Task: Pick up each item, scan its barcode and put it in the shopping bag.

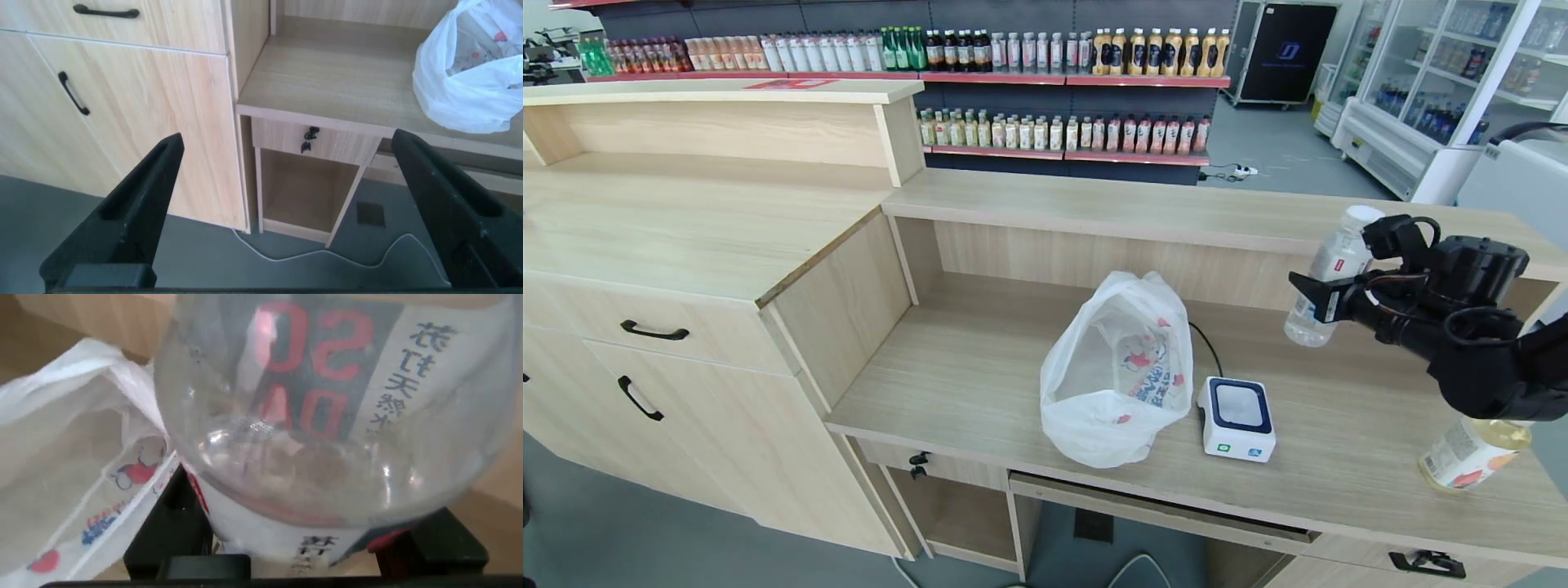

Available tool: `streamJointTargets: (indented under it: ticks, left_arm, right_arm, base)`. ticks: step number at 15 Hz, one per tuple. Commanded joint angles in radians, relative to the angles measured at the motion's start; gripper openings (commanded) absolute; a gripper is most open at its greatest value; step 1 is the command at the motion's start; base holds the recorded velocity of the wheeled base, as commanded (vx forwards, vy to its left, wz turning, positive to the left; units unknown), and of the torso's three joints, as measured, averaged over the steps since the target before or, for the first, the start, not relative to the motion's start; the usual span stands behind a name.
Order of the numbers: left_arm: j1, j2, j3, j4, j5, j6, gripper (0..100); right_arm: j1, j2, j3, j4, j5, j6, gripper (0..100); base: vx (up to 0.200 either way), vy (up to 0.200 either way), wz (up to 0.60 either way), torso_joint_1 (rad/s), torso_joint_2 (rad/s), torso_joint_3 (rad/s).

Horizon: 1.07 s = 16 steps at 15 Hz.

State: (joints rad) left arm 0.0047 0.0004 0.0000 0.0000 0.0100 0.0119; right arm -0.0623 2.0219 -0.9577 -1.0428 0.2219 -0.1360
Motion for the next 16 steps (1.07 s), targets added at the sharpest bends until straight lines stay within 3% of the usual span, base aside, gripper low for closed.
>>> streamJointTargets:
  ticks: [1,3,6,8,13,16]
  left_arm:
    - [0.000,0.000,0.000,0.000,0.001,0.000,100]
    - [0.000,0.000,0.000,0.000,0.001,0.000,100]
    - [0.000,0.000,0.000,0.000,0.001,0.000,100]
    - [0.000,0.000,0.000,0.000,0.001,0.000,100]
    - [0.000,0.000,0.000,0.000,0.001,0.000,100]
    - [0.000,0.000,0.000,0.000,0.001,0.000,100]
  right_arm:
    - [0.041,-0.127,0.076,0.026,-0.075,0.042,0]
    - [0.064,-0.190,0.188,0.040,-0.199,0.016,0]
    - [0.065,-0.241,0.200,0.084,-0.297,-0.093,0]
    - [0.058,-0.249,0.224,0.090,-0.302,-0.126,0]
    - [0.107,-0.210,0.215,0.017,-0.300,-0.171,0]
    - [0.125,-0.161,0.208,-0.005,-0.162,-0.160,0]
  base:
    - [0.000,0.000,0.00,0.000,0.00,0.000]
    - [0.000,0.000,0.00,0.000,0.00,0.000]
    - [0.000,0.000,0.00,0.000,0.00,0.000]
    - [0.000,0.000,0.00,0.000,0.00,0.000]
    - [0.000,0.000,0.60,0.004,0.00,0.002]
    - [0.000,0.000,0.20,-0.001,0.00,0.001]
